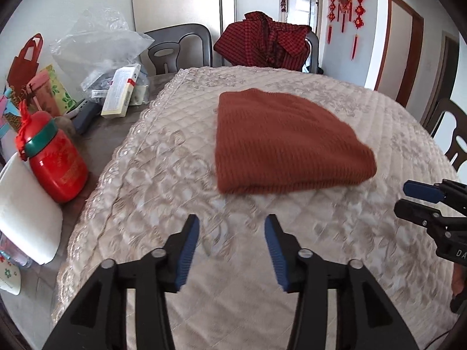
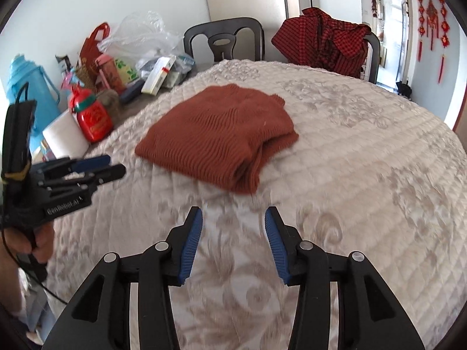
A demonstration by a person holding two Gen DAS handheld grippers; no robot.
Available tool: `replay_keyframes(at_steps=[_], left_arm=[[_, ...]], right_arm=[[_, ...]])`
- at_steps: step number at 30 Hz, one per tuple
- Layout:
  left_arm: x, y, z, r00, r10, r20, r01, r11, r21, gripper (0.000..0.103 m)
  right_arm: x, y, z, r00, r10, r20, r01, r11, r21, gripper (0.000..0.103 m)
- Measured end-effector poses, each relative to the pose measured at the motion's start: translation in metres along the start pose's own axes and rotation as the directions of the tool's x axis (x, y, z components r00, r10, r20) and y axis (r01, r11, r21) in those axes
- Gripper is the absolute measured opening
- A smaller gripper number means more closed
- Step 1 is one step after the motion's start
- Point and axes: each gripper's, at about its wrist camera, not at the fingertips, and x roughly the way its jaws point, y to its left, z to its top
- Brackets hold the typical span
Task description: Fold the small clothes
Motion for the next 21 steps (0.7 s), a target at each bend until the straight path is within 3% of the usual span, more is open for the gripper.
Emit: replay_keyframes(at_steps=[8,12,21], left_arm=[[0.02,0.007,-0.013,0.998,0.014,-0.062,-0.014,1.0,-0.002,0.057],[0.02,0.008,-0.014,0.998,0.009,-0.063,-0.01,1.0,-0.013,0.06],[0.023,0.01,-0.015,0.997,0.01,-0.074,-0.012,1.0,-0.02,0.072]], right_arm=[[0.021,-0.004,-0.016,0.995,-0.074,-0.066,0.074,0.997,-0.007,0.046],[0.022,-0.005,-0.018,0.992,-0.097,-0.074,0.098,0.995,0.004,0.054],[0.023,-0.005,-0.019,0.992,-0.098,-0.078,0.098,0.995,-0.002,0.058]])
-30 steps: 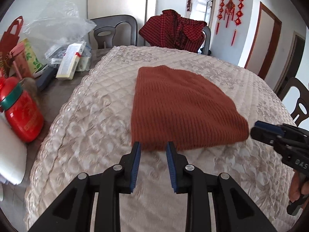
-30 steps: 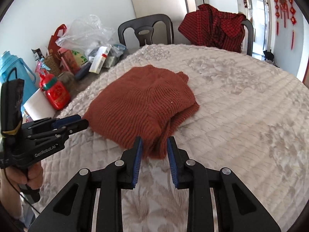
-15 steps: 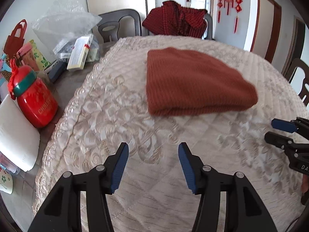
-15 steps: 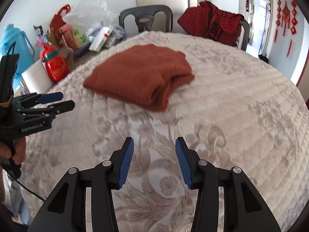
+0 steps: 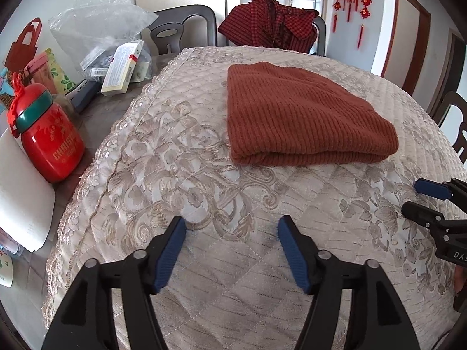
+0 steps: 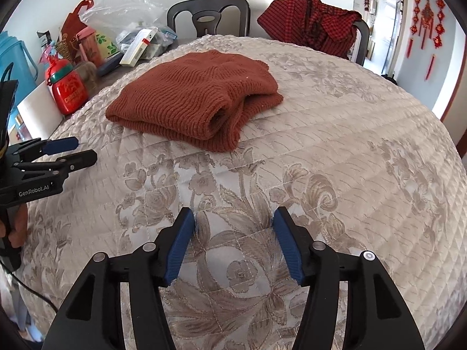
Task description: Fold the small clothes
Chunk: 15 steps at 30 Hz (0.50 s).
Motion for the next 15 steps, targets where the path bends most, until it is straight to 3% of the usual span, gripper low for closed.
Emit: replay_keyframes(at_steps=[15], left_arm=[[0.0006,0.0033,-0.0002,1.0,-0.018,-0.006,0.018,1.0,0.003,0.074]], right_arm=[[0.0002,0.0007,0.0003,1.0,-0.002,-0.001,0.002,1.0,0.0,0.059]])
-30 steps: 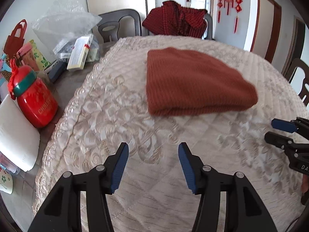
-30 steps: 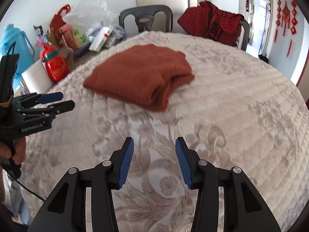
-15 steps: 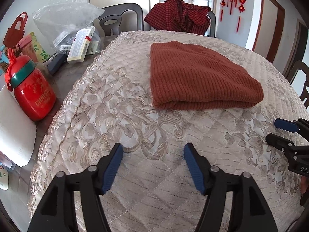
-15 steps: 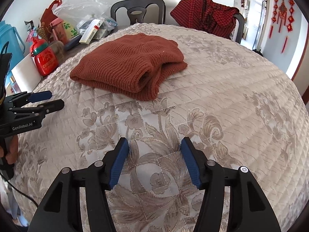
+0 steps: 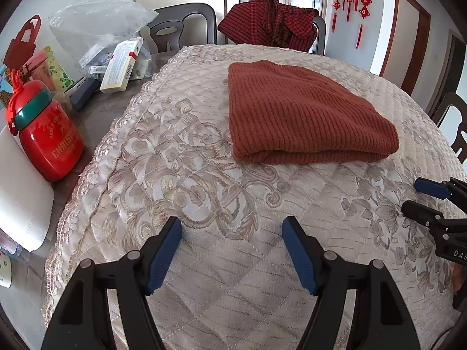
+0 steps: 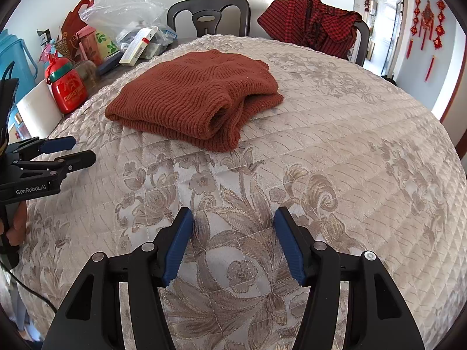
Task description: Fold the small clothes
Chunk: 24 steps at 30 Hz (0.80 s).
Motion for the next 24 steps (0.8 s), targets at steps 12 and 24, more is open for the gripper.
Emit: replay_keyframes(at_steps=[12,24], left_arm=[[0.0001,-0.0001,-0.0002,1.0,0.0,0.0,0.0,1.0,0.0,0.075],[0.0,-0.0003,0.0,1.0,0.0,0.0,0.0,1.0,0.0,0.076]], right_arm=[[0.0001,0.0006,0.0002,1.0,0.0,0.0,0.0,1.0,0.0,0.059],[0.0002,0.0002,-0.0001,1.0,0.0,0.0,0.0,1.0,0.0,0.059]])
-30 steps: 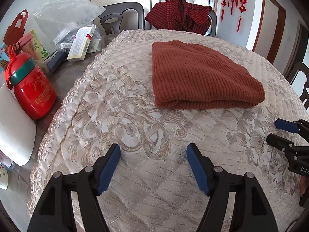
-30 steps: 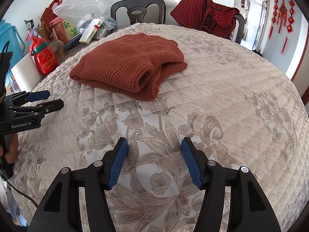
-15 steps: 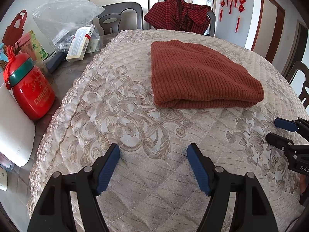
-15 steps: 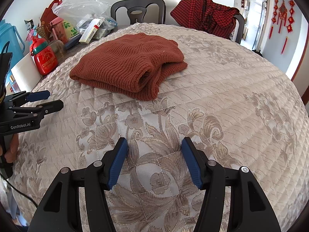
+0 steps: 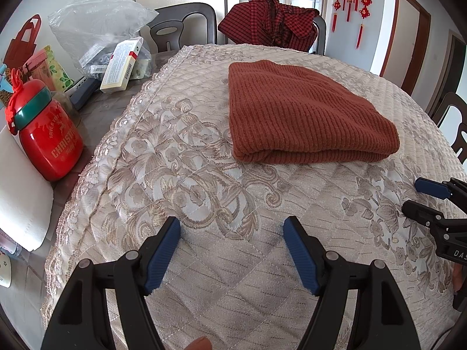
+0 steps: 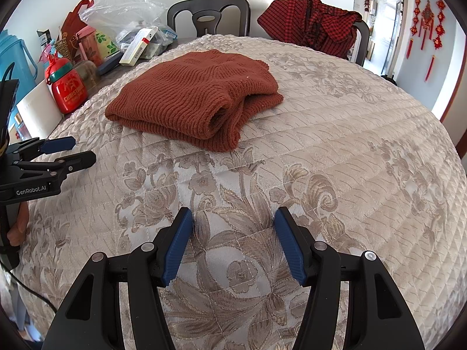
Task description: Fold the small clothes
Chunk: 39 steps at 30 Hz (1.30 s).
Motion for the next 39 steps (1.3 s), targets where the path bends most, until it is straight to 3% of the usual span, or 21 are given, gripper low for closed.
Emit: replay_keyframes(at_steps=[39], left_arm=[[0.0006,0.0006,-0.0004,1.0,-0.003,0.0,0.003,1.0,-0.003,0.077]], right_arm=[[-0.0001,-0.0007,0.0003,1.0,0.001,0.0,-0.001,1.0,0.001,0.059]])
